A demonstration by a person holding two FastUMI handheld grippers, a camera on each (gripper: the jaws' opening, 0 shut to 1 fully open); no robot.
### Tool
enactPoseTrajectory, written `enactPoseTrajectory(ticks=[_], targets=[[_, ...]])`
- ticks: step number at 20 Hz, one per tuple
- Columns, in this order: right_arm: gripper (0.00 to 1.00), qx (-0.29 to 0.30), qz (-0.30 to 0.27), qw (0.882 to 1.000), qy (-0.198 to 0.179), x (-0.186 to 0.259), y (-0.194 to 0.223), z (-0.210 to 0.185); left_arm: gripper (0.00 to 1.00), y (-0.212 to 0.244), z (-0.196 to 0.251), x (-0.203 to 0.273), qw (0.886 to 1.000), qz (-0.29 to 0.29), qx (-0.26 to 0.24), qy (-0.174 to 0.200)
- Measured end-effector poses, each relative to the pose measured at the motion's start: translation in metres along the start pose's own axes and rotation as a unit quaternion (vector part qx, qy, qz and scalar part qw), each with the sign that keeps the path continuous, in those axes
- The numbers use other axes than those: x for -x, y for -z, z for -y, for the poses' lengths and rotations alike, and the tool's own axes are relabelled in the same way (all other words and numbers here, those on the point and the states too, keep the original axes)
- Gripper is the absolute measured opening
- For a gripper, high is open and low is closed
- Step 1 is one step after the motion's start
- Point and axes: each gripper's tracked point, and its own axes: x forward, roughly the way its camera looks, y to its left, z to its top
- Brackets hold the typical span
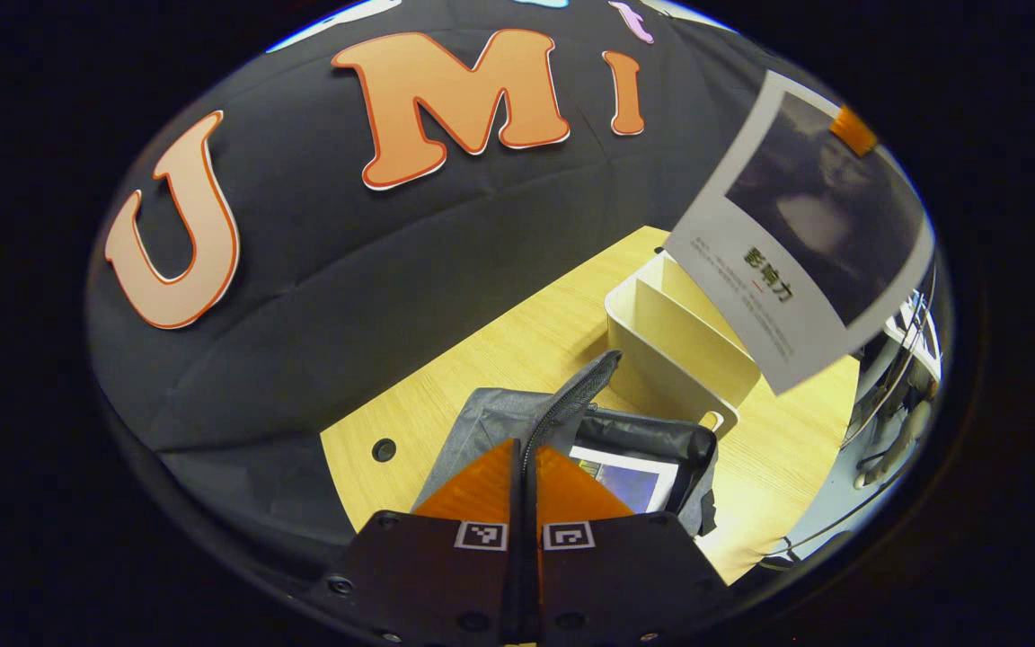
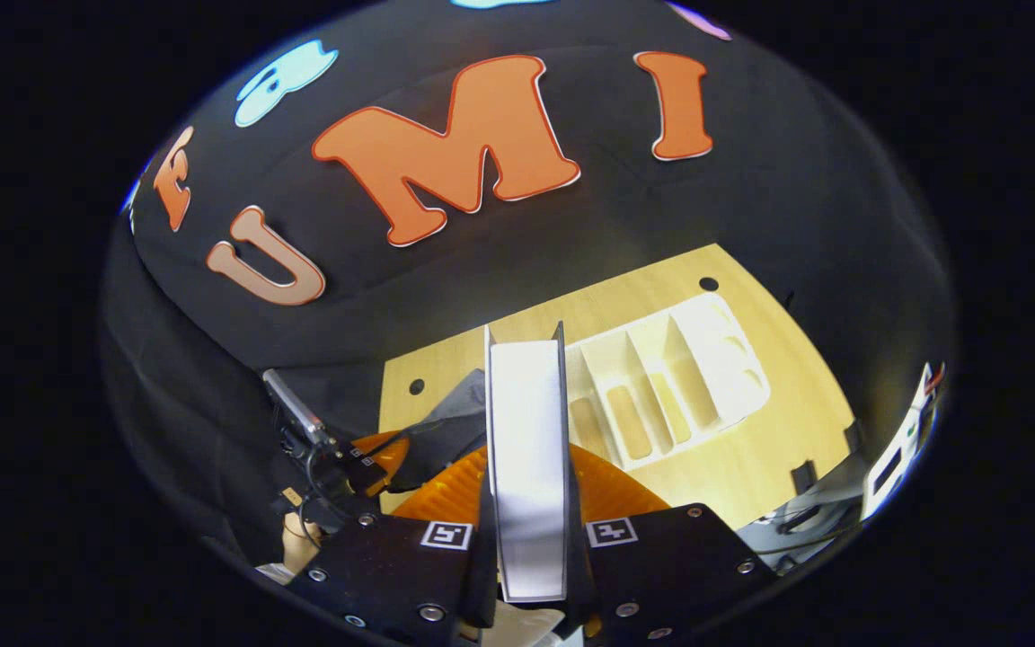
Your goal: Open the schoolbag, grab two books from the bookshelf and put them into the schoolbag.
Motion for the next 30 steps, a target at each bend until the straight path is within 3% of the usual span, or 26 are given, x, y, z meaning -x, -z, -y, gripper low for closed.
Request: enactPoseTrajectory(ticks=[5, 8, 13, 20, 24, 30], targets=[[0.31, -0.108, 0.003, 0.992, -0.066, -0.013, 0.061, 0.009, 0.01, 0.000, 0.006, 0.002, 1.000, -0.002, 0.002, -0.002], [0.31, -0.186, 0.009, 0.976, -0.117, -0.033, 0.093, 0.009, 0.01, -0.002, 0.009, 0.001, 1.000, -0.005, -0.004, -0.006], [0.31, -0.290, 0.015, 0.942, -0.169, -0.078, 0.132, 0.009, 0.01, -0.004, 0.013, 0.004, 1.000, -0.007, -0.015, -0.011], [0.31, -0.370, 0.009, 0.908, -0.196, -0.162, 0.161, -0.004, 0.01, -0.013, 0.011, 0.003, 1.000, -0.005, -0.025, -0.019], [0.31, -0.398, 0.007, 0.901, -0.170, -0.209, 0.172, -0.002, 0.00, -0.017, 0.009, 0.005, 1.000, -0.006, -0.020, -0.023], [0.31, -0.415, 0.029, 0.894, -0.165, -0.251, 0.158, -0.017, 0.00, -0.027, 0.016, 0.008, 0.999, -0.001, -0.038, -0.017]])
